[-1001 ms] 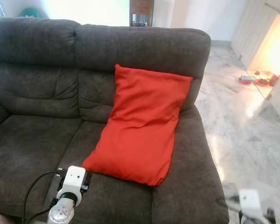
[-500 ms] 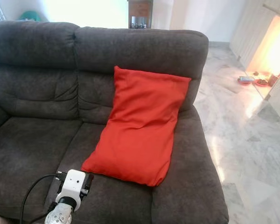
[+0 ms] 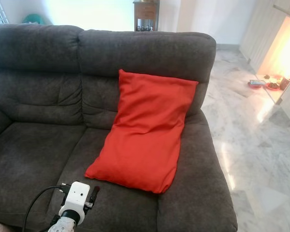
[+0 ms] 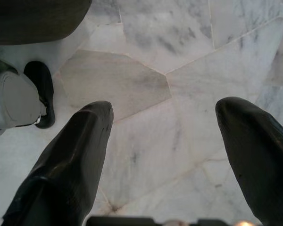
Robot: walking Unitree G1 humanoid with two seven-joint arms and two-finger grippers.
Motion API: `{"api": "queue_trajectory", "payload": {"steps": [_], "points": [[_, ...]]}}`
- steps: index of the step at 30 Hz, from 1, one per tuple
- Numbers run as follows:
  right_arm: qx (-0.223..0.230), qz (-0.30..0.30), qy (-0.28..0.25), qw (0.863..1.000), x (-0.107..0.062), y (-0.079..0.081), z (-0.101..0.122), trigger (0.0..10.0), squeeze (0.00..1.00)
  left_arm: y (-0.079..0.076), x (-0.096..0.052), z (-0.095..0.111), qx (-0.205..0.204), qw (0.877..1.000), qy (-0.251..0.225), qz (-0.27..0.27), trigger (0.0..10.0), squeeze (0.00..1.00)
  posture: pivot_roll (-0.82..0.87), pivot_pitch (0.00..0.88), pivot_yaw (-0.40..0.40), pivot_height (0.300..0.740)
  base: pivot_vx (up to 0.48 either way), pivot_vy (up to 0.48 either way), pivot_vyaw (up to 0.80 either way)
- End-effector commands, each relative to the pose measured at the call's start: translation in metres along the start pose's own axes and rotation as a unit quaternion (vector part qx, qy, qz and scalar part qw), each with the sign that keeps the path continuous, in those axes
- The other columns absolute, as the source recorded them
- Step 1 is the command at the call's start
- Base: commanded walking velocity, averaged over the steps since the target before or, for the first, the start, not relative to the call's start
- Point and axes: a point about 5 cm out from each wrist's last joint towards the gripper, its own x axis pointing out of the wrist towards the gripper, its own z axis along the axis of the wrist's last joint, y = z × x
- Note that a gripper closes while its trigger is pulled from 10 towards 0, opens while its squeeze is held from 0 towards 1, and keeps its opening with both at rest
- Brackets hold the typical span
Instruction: Move the pillow to the sofa from floor
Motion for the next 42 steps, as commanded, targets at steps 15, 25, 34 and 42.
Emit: {"api": "queue_trajectory", "payload": {"steps": [15, 25, 34, 42], "points": [[0.005, 0.009, 0.002, 1.0, -0.001, -0.003, -0.006, 10.0, 0.0, 0.0, 0.008, -0.015, -0.002, 1.0, 0.028, -0.002, 10.0, 0.0, 0.09, 0.013, -0.025, 0.74, 0.0, 0.0, 0.0], [-0.004, 0.014, -0.007, 1.0, 0.0, 0.007, 0.005, 10.0, 0.0, -0.002, 0.008, -0.025, -0.003, 0.999, 0.046, -0.003, 10.0, 0.0, 0.09, 0.0, -0.027, 0.74, 0.0, 0.0, 0.0], [-0.007, 0.021, -0.015, 1.0, 0.0, 0.018, 0.014, 10.0, 0.0, -0.005, 0.008, -0.026, -0.001, 0.999, 0.047, -0.003, 10.0, 0.0, 0.09, 0.0, -0.026, 0.74, 0.0, 0.0, 0.0], [-0.004, 0.02, -0.018, 1.0, 0.0, 0.014, 0.014, 10.0, 0.0, -0.011, 0.007, -0.03, -0.003, 0.998, 0.055, -0.004, 10.0, 0.0, 0.09, 0.0, -0.027, 0.74, 0.0, 0.0, 0.0]]}}
